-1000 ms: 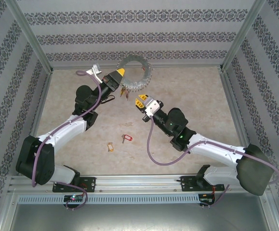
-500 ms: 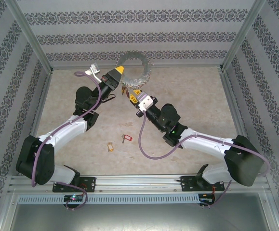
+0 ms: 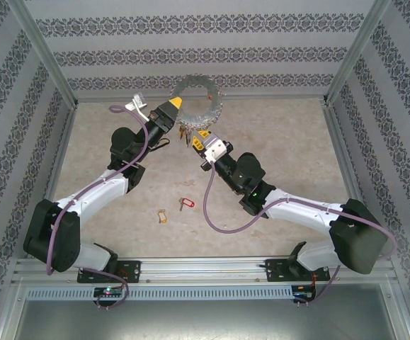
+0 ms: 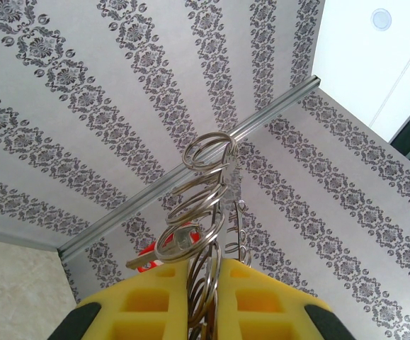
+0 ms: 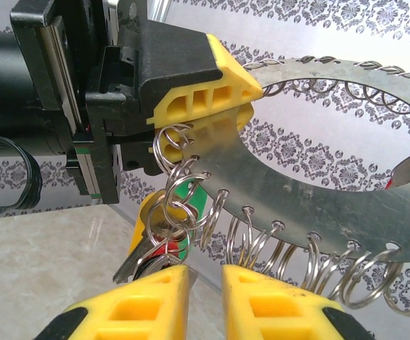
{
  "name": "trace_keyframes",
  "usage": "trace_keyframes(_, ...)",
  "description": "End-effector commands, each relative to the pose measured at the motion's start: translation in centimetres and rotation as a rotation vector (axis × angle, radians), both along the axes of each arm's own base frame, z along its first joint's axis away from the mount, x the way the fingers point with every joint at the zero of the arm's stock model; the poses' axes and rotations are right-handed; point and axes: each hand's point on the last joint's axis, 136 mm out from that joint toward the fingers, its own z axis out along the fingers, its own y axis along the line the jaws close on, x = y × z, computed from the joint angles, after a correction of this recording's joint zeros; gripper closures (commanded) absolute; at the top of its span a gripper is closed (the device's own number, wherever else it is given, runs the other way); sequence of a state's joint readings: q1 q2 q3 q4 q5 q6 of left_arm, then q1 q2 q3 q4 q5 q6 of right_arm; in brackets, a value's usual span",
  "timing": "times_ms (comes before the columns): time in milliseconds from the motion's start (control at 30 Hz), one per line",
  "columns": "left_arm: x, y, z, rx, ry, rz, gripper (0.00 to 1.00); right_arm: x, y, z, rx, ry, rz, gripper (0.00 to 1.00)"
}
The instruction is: Put the keys on the keyring
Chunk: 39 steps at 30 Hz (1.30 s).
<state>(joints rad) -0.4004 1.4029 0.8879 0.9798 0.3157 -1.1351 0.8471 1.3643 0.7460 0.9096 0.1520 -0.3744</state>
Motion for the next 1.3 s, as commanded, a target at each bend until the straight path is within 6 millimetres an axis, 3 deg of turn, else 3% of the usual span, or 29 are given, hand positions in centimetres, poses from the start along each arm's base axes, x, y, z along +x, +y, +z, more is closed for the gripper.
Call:
trace_keyframes(0, -1.3, -0.2, 2.8, -0.061, -0.097, -0.017, 1.00, -0.3, -0.4, 1.0, 0.020, -0.028, -0.014, 0.79)
trace_keyframes(433, -1.5, -0.2, 3.1, -0.062, -0.103, -0.013, 1.00, 0.1, -0.8, -0.1, 0.034, 0.012, -0.021, 0.79)
trace_keyframes(833, -1.4, -0.4, 2.6, -0.055, -0.085, -0.019, 1.00, 0.5, -1.4, 1.8, 0.092, -0.013, -0.036, 0.79)
trace_keyframes(1267, -1.3, -0.7, 2.3, -0.053, -0.068, -0.024, 1.00, 0.3, -1.0, 2.6, 0.116, -0.021, -0.006, 0.80)
